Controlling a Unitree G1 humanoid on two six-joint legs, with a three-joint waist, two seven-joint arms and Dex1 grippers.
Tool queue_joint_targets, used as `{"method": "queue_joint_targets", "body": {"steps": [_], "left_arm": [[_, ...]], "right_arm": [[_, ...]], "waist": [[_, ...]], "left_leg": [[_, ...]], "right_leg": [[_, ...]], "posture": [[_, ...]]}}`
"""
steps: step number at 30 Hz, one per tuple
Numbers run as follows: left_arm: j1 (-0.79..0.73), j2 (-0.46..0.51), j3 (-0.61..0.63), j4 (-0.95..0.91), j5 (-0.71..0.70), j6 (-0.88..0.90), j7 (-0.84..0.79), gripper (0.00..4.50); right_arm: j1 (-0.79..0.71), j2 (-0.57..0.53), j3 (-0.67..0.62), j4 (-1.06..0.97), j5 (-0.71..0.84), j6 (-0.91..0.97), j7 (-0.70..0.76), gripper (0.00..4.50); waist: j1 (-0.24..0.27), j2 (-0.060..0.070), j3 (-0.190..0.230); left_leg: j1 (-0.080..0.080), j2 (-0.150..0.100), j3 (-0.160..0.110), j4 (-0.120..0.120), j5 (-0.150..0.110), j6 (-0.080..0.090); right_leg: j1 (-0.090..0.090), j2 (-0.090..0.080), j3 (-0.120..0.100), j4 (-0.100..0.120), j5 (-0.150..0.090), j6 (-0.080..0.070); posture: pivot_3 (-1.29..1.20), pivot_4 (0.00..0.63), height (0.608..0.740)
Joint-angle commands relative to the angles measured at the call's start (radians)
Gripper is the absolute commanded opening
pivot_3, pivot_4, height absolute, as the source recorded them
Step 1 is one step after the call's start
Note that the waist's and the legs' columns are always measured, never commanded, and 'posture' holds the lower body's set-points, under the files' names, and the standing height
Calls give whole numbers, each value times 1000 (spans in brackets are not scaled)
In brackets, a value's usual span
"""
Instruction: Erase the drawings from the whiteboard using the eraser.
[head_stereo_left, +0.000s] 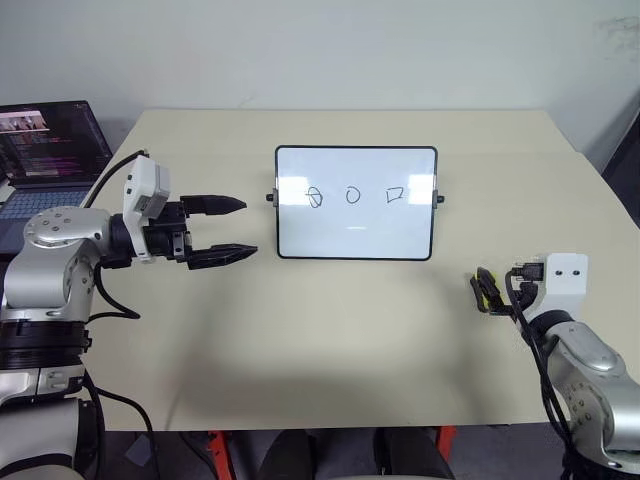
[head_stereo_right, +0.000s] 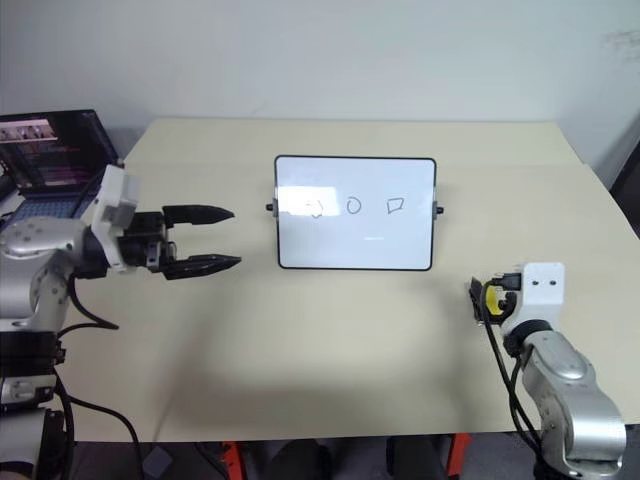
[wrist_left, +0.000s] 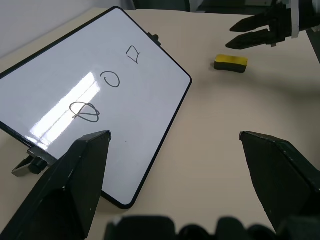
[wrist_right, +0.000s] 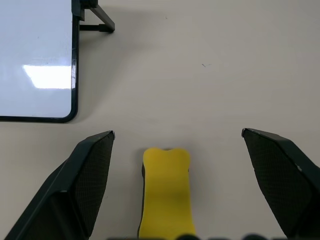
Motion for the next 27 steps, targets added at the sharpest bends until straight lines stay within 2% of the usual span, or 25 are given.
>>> {"method": "queue_joint_targets", "body": {"steps": [1,11,27], "left_arm": [[-22,2,20,-20,1,-10,4,4500],[-24,-2,18,-29,6,-6,7,4500],[-21,3,25,-49,5,8,23,4500]], "right_arm": [[-21,-11,-34,-16,17,38,0,4458],[-94,117,-101,-3,59,236,-74,4458],[-161,168,-57,64,13,239,-120,4458]], "waist": [[0,0,0],[0,0,0],[-2,0,0]], "left_leg": [[0,0,0,0,0,0],[0,0,0,0,0,0],[0,0,0,0,0,0]], "right_leg": [[0,0,0,0,0,0],[0,0,0,1,0,0],[-1,0,0,1,0,0]], "posture": [[0,150,740],[0,150,740],[0,150,740]]}}
